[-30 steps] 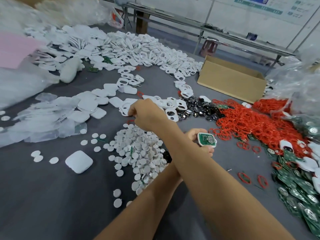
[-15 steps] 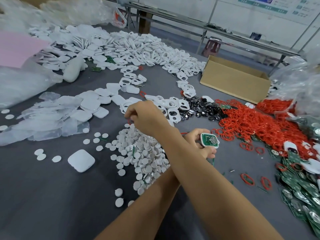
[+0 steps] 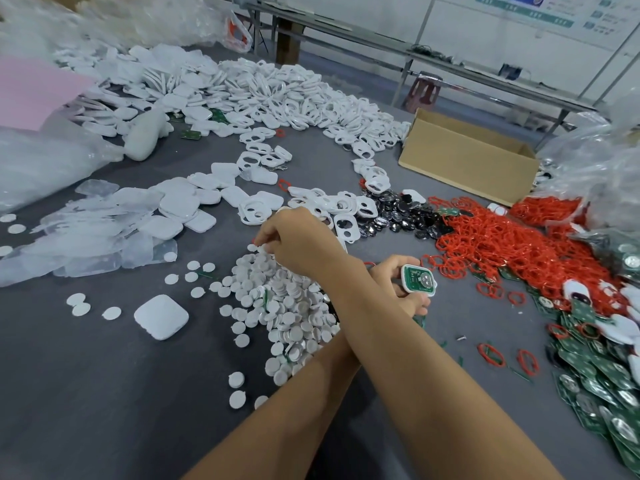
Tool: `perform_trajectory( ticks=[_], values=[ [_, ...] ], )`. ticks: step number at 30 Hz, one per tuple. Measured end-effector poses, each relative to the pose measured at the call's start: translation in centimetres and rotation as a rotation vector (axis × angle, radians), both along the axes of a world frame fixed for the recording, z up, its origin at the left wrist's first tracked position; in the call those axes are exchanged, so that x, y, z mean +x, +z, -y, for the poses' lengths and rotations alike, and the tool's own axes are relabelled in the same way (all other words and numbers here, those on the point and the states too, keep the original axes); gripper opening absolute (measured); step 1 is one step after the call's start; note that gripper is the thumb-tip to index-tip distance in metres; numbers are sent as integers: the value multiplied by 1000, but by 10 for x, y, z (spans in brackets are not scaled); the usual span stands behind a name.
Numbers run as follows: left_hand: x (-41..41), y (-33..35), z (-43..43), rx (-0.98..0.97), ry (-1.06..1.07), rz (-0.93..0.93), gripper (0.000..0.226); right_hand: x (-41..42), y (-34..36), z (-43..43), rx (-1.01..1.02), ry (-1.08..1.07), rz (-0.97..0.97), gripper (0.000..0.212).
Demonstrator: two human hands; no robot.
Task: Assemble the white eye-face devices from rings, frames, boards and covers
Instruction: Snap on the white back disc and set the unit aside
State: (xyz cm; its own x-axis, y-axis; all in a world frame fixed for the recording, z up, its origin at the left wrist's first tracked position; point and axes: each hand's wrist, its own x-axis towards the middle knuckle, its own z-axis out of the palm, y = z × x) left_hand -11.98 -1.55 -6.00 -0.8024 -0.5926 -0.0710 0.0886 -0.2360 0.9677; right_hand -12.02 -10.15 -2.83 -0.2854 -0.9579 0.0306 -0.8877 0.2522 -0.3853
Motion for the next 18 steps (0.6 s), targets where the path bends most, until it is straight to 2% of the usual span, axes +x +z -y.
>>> perform_trajectory(
  ticks=[6, 13, 18],
  values=[
    [-3, -1, 1, 53, 30, -2, 42, 4, 4, 1, -25, 1, -16, 23],
    [-3, -5, 1, 79, 7, -5, 43, 5, 4, -3, -20, 71, -57, 28],
    [-2, -8, 0, 38, 22, -36, 42, 5, 2, -2, -6, 39, -5, 29]
  ],
)
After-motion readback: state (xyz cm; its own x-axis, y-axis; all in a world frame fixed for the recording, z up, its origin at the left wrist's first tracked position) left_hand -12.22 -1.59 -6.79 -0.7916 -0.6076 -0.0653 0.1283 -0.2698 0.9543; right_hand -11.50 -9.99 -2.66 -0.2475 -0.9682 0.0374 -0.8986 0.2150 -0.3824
